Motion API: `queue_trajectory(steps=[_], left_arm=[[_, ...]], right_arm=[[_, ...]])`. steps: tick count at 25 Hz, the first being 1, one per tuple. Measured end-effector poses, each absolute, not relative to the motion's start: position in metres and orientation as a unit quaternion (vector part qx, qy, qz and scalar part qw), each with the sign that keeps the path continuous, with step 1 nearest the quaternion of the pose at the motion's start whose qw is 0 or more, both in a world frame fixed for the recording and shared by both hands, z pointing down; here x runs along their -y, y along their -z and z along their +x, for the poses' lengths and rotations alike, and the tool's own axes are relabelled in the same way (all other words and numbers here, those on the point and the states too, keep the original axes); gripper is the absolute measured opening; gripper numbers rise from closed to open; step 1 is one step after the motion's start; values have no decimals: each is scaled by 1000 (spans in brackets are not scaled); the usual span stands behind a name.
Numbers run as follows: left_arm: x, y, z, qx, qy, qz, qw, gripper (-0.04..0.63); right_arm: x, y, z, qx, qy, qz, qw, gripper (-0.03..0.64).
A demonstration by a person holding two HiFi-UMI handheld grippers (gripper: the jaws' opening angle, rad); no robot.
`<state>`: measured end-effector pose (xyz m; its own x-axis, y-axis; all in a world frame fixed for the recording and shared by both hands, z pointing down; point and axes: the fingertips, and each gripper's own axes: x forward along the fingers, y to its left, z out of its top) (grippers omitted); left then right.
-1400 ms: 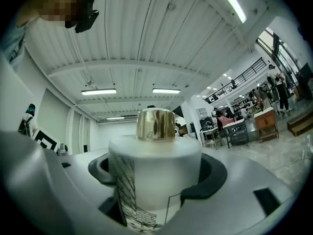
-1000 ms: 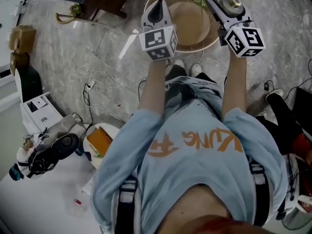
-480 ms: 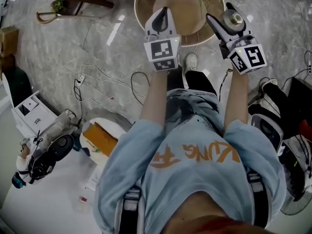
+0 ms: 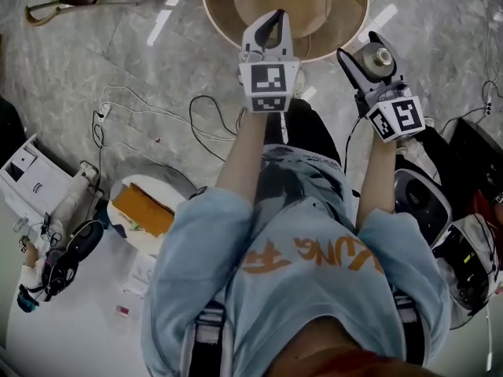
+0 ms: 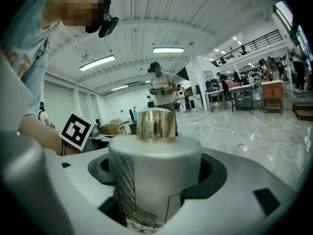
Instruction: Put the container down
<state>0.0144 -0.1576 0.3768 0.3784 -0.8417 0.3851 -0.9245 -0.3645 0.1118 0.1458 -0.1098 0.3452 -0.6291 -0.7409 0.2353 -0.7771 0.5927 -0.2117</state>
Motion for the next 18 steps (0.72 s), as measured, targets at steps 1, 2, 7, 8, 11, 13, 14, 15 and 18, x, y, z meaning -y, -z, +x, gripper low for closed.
queue_trajectory(steps=[1,2,7,8,11,13,14,15,18], left_arm=[[160,-392,15,538,-139,815,167,25],[164,-408,16,533,-147,814,178,25],[205,-501,1,523,-173,807,213,25],[208,-520,-2,523,-178,804,219,25],[216,-569,-10,522,-192,798,234,25],[220,-596,-14,521,-198,795,240,25],[220,-606,-14,520,-200,794,242,25],[218,-611,-13,519,-201,794,245,25],[218,-616,-9,514,-200,795,252,25]], right_arm=[[113,-360,146,887,-159,427,69,359],[118,-377,145,884,-173,426,79,359],[168,-483,116,878,-219,414,102,359],[172,-504,111,876,-226,412,104,359],[184,-558,94,873,-244,407,110,359],[187,-590,85,872,-253,403,114,359],[186,-602,83,871,-258,402,117,359],[184,-610,83,869,-261,401,122,359],[183,-620,85,865,-262,405,136,359]])
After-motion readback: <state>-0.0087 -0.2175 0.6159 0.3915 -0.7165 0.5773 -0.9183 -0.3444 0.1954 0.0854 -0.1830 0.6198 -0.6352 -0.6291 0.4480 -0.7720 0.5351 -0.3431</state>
